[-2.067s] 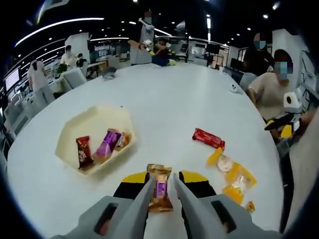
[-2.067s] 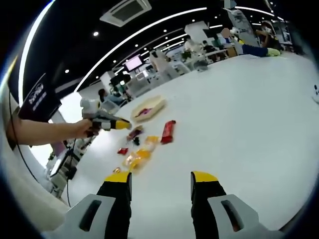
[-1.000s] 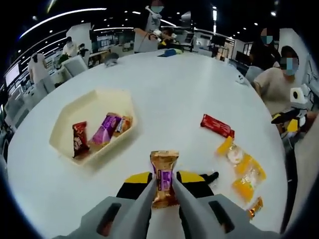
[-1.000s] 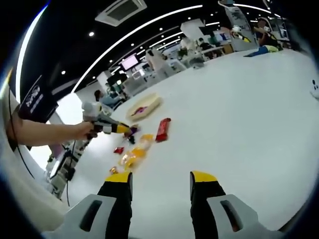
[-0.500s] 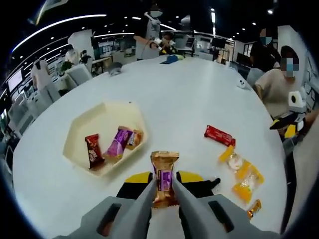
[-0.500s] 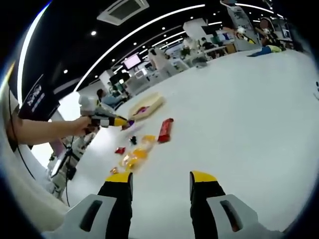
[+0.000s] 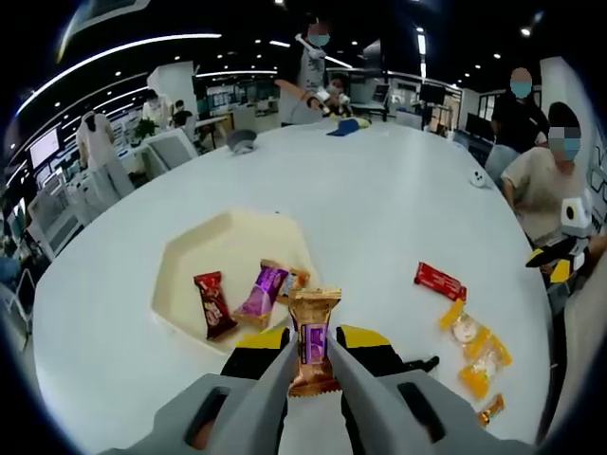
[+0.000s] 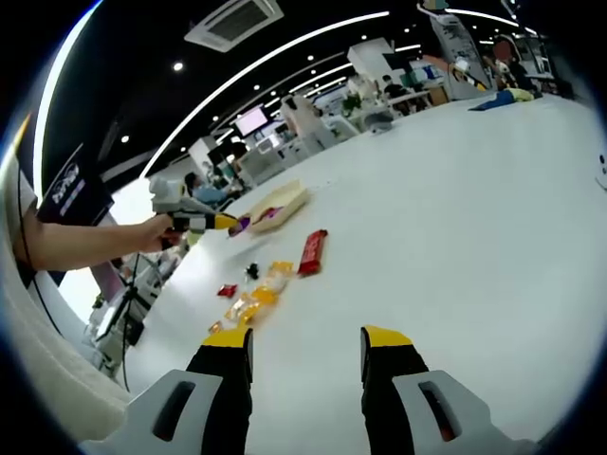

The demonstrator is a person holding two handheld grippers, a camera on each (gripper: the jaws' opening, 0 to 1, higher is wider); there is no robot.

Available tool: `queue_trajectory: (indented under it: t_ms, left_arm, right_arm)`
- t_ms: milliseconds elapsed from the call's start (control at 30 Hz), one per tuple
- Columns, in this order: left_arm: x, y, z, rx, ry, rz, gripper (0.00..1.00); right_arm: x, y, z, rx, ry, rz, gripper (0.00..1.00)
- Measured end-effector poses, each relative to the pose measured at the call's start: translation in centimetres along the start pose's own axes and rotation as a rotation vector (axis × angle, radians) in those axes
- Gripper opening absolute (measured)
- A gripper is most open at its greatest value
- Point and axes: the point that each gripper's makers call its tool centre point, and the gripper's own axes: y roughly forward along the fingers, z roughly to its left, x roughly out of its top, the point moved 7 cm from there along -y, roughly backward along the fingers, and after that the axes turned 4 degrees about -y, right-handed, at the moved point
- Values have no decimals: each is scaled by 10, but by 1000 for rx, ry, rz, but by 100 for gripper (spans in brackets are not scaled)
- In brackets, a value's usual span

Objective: Place the target food into the container with the food tongs after gripping and lifting it, then release it inside without dropping or visibly crushing the food.

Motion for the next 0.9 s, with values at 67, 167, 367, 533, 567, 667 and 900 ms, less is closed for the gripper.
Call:
queue_trajectory:
  t_ms: [67,167,367,533,567,667,900]
  left_arm:
    - [5,1,4,8,1,-10,17]
    - [11,3,9,15,2,-21,17]
    - [22,7,18,25,9,-34,17]
    - [26,12,25,32,5,-32,17]
    - [26,13,25,33,6,-32,17]
    - [29,16,28,35,4,-35,17]
    - [32,24,35,44,8,-31,17]
  right_arm:
    - [1,-1,-1,-3,-1,-3,45]
    - [1,-1,-2,-6,-2,-3,45]
    - [1,-2,-4,-11,-5,5,45]
    - [1,-3,-6,-18,-8,6,45]
    - [1,-4,-6,-20,-7,5,45]
    - [2,-5,-8,-27,-6,3,45]
    - [2,-6,-11,-34,-5,8,45]
